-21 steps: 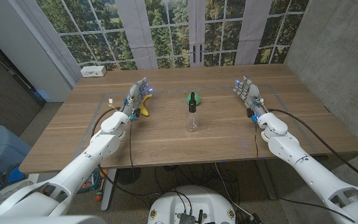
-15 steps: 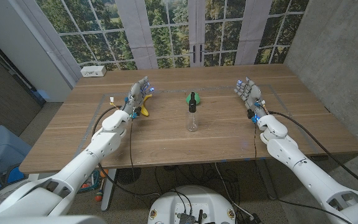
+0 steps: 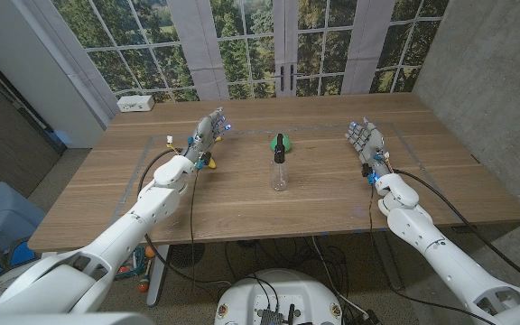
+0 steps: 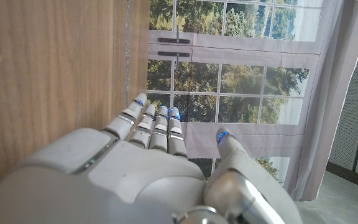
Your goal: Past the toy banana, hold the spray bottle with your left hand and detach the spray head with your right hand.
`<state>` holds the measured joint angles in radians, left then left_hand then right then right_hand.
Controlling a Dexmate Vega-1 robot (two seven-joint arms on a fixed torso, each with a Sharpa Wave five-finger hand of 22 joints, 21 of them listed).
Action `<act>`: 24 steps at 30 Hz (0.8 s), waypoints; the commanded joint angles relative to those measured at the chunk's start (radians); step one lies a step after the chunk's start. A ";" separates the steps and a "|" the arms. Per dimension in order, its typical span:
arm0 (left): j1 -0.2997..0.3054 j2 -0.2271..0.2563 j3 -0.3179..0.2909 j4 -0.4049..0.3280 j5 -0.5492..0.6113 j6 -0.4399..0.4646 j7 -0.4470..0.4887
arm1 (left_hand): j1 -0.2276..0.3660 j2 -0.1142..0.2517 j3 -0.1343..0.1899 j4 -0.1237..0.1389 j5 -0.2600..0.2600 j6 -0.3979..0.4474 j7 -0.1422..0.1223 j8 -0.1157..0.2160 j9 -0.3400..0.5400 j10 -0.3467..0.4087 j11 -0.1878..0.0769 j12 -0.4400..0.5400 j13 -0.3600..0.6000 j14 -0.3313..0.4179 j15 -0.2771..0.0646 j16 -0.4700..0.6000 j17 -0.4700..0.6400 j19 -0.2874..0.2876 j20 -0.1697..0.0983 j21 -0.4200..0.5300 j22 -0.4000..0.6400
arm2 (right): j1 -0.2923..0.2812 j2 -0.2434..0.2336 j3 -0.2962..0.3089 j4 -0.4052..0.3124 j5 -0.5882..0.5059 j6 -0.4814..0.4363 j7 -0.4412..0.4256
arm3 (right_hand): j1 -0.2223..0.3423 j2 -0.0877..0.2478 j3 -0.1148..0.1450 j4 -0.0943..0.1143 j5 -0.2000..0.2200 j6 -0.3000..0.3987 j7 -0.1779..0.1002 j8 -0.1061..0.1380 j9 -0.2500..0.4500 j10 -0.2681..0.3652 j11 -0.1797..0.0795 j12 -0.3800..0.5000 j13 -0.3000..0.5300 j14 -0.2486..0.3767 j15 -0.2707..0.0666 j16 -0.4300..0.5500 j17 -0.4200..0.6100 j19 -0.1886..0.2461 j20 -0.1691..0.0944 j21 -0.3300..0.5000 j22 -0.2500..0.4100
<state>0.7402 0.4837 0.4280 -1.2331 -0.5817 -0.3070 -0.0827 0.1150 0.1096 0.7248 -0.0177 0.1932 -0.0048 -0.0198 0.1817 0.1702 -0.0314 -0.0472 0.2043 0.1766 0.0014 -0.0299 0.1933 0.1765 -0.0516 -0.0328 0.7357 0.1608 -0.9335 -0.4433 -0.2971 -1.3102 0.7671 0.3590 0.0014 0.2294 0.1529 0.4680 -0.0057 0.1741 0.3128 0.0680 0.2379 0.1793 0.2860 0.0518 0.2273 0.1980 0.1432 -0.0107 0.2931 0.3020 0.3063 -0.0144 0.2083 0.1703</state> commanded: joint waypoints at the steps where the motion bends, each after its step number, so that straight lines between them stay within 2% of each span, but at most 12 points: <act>1: -0.005 0.034 0.031 -0.058 0.075 -0.026 -0.009 | -0.009 -0.006 0.000 -0.014 0.005 0.017 -0.002 0.008 0.003 0.023 -0.002 0.008 0.002 0.020 0.000 0.008 0.000 0.020 0.018 -0.005 0.004 | -0.034 0.009 0.010 -0.018 0.005 0.020 -0.026 | 0.013 0.011 0.005 -0.011 0.006 0.017 0.005 -0.005 0.006 0.013 0.005 0.006 0.005 0.007 0.011 0.008 0.002 0.011 0.011 0.007 0.004; 3: 0.003 0.044 0.031 -0.075 0.086 -0.033 -0.006 | -0.010 -0.011 -0.002 -0.021 0.004 0.026 -0.005 0.010 0.003 0.033 0.001 0.010 0.003 0.029 0.001 0.009 -0.002 0.026 0.021 -0.008 0.004 | -0.041 0.010 0.010 -0.024 0.000 0.024 -0.032 | 0.014 0.011 0.006 -0.013 0.006 0.019 0.006 -0.006 0.006 0.015 0.007 0.006 0.005 0.010 0.012 0.009 0.002 0.012 0.014 0.007 0.004; 5: 0.010 0.054 0.033 -0.093 0.100 -0.034 0.001 | -0.004 -0.022 -0.006 -0.041 0.002 0.041 -0.016 0.013 0.003 0.046 0.000 0.011 0.003 0.041 -0.001 0.007 -0.005 0.039 0.024 -0.013 0.005 | -0.048 0.008 0.009 -0.030 -0.007 0.028 -0.039 | 0.015 0.011 0.006 -0.014 0.006 0.020 0.007 -0.007 0.006 0.018 0.009 0.007 0.005 0.013 0.013 0.010 0.002 0.013 0.015 0.007 0.004; 9: 0.017 0.066 0.038 -0.109 0.115 -0.034 -0.001 | 0.003 -0.034 -0.012 -0.066 -0.001 0.059 -0.032 0.014 0.003 0.058 -0.005 0.010 0.003 0.055 -0.008 0.006 -0.007 0.057 0.021 -0.020 0.005 | -0.064 0.010 0.013 -0.047 -0.006 0.032 -0.054 | 0.018 0.010 0.007 -0.018 0.007 0.024 0.009 -0.008 0.006 0.024 0.011 0.008 0.005 0.015 0.014 0.010 0.001 0.018 0.018 0.008 0.005; 16: 0.030 0.082 0.050 -0.130 0.148 -0.045 -0.002 | 0.011 -0.036 -0.015 -0.084 -0.002 0.067 -0.032 0.012 0.003 0.068 -0.008 0.010 0.003 0.066 -0.011 0.006 -0.008 0.070 0.015 -0.025 0.005 | -0.089 0.003 0.015 -0.078 -0.015 0.036 -0.075 | 0.021 0.010 0.008 -0.024 0.008 0.028 0.011 -0.009 0.006 0.029 0.016 0.008 0.006 0.018 0.019 0.010 0.000 0.021 0.022 0.007 0.005; 24: 0.045 0.095 0.049 -0.146 0.159 -0.062 -0.009 | 0.011 -0.035 -0.017 -0.089 -0.003 0.071 -0.033 0.012 0.003 0.073 -0.011 0.010 0.003 0.069 -0.014 0.005 -0.007 0.075 0.011 -0.028 0.006 | -0.113 0.001 0.015 -0.109 -0.030 0.041 -0.102 | 0.024 0.009 0.009 -0.029 0.008 0.031 0.012 -0.011 0.007 0.032 0.018 0.007 0.006 0.020 0.021 0.010 0.000 0.022 0.024 0.006 0.005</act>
<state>0.7660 0.5561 0.4703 -1.3475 -0.4526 -0.3497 -0.0866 0.1215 0.0788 0.7068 -0.0988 0.1932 0.0612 -0.0536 0.1889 0.1700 0.0339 -0.0570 0.2130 0.1768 0.0574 -0.0358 0.1966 0.1675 0.0137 -0.0221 0.7099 0.1606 -1.0129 -0.4379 -0.2839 -1.3795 0.7544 0.3912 -0.0659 0.2439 0.1568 0.4749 -0.0294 0.1779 0.3340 0.0820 0.2315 0.1841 0.3110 0.0697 0.2273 0.2027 0.1575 0.0036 0.3009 0.3017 0.3248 0.0040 0.2082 0.1702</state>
